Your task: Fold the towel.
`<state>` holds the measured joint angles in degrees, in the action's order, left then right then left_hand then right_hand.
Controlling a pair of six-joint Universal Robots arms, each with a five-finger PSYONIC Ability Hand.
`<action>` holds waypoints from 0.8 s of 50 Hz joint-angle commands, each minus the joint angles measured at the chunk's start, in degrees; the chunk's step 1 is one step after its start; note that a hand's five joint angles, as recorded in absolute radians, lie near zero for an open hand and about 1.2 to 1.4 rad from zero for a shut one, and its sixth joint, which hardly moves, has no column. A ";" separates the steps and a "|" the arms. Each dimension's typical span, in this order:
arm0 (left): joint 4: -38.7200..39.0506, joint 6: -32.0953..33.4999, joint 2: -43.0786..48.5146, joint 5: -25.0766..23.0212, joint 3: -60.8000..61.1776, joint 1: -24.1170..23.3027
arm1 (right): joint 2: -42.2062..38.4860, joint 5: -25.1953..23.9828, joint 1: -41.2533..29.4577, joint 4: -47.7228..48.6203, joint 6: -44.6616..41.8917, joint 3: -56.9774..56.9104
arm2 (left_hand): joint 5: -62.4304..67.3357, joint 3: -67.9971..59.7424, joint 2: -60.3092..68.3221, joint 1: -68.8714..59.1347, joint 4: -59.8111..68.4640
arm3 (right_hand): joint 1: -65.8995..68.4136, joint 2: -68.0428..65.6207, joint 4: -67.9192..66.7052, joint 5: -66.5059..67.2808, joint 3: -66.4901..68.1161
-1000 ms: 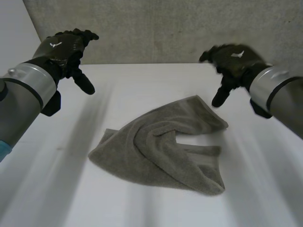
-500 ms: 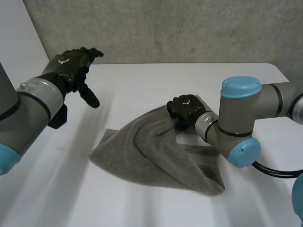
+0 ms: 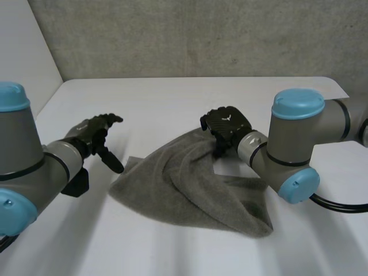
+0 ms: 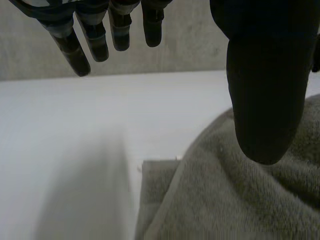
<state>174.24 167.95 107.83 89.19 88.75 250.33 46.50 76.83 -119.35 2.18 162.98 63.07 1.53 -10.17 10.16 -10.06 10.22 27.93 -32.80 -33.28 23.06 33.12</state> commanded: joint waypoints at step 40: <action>0.84 -0.17 16.27 -13.42 -5.69 -3.97 | 38.93 -3.27 -0.01 1.60 -3.02 15.15 | 11.41 -12.77 12.78 -12.89 12.72 | 52.07 -47.20 -46.72 46.94 46.88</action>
<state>175.00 167.72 122.84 86.41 83.89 249.26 82.44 73.81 -119.80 3.69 160.37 74.95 2.07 -12.01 11.99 -12.09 12.00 55.02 -67.43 -68.22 55.34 67.86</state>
